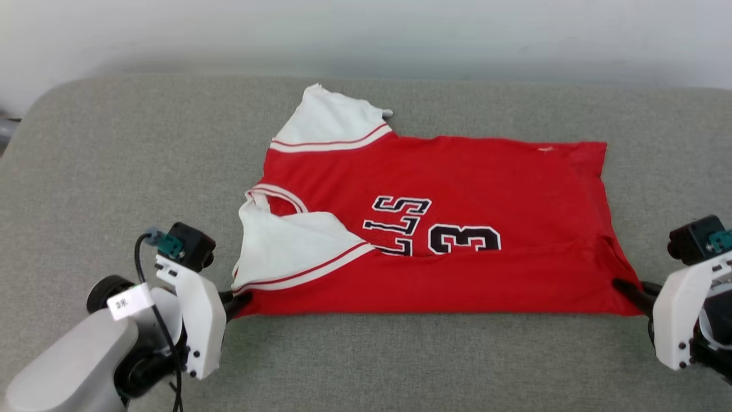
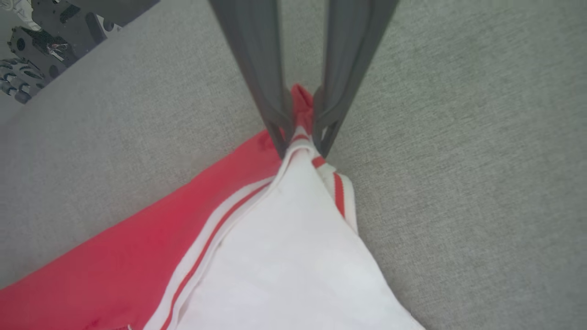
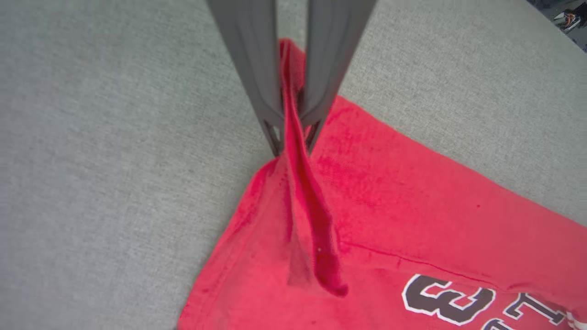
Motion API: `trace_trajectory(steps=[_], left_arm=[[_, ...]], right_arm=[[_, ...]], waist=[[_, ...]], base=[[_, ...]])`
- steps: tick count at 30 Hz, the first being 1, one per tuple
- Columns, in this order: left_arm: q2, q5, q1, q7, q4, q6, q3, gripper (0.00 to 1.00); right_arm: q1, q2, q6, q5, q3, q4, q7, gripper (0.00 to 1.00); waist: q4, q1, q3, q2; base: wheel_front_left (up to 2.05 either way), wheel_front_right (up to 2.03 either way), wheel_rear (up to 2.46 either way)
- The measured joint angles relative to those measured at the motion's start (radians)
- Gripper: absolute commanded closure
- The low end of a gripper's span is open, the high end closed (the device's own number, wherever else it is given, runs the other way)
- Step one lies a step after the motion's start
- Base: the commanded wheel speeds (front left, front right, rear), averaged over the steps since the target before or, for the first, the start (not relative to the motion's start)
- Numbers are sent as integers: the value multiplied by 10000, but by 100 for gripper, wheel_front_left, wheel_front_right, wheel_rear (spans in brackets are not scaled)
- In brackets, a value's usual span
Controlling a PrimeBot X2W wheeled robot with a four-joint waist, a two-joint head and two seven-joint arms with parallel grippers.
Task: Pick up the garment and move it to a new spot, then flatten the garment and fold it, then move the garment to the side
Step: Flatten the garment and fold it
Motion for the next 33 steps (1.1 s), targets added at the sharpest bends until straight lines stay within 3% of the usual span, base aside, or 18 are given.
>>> trace_trajectory(steps=[13, 17, 24, 25, 26, 27, 33], left_arm=[[878, -449, 1791, -69, -1753, 961, -19, 100], [704, -627, 2183, -33, -1695, 1120, -188, 100], [309, -696, 2220, -180, -802, 966, -320, 100], [265, -685, 2220, -244, -694, 966, -316, 100], [224, -650, 2217, -368, -621, 966, -299, 90], [192, -558, 2207, -570, -564, 984, -244, 0], [278, -86, 1980, -1532, -719, 1266, 169, 0]], right_arm=[[2452, -353, 0, 188, -1227, -1496, -31, 100], [3394, 4, 0, 153, -1791, -1570, 221, 100], [3579, 545, 0, -75, -1820, -1047, 213, 100], [3575, 583, 0, -142, -1804, -965, 117, 90], [3574, 639, 0, -184, -1814, -905, -10, 52], [3573, 696, 0, -207, -1847, -878, -184, 0], [3511, 922, -2, -830, -2589, -825, -1720, 0]], waist=[[21, 0, -616, 0], [90, 0, -538, 1], [93, 0, -424, 0], [98, 0, -417, 0], [110, 0, -420, 0], [124, 0, -434, 0], [204, 0, -606, 0]], base=[[0, 0, 0], [0, 0, 0], [0, 0, 0], [0, 0, 0], [0, 0, 0], [0, 0, 0], [0, 0, 0]])
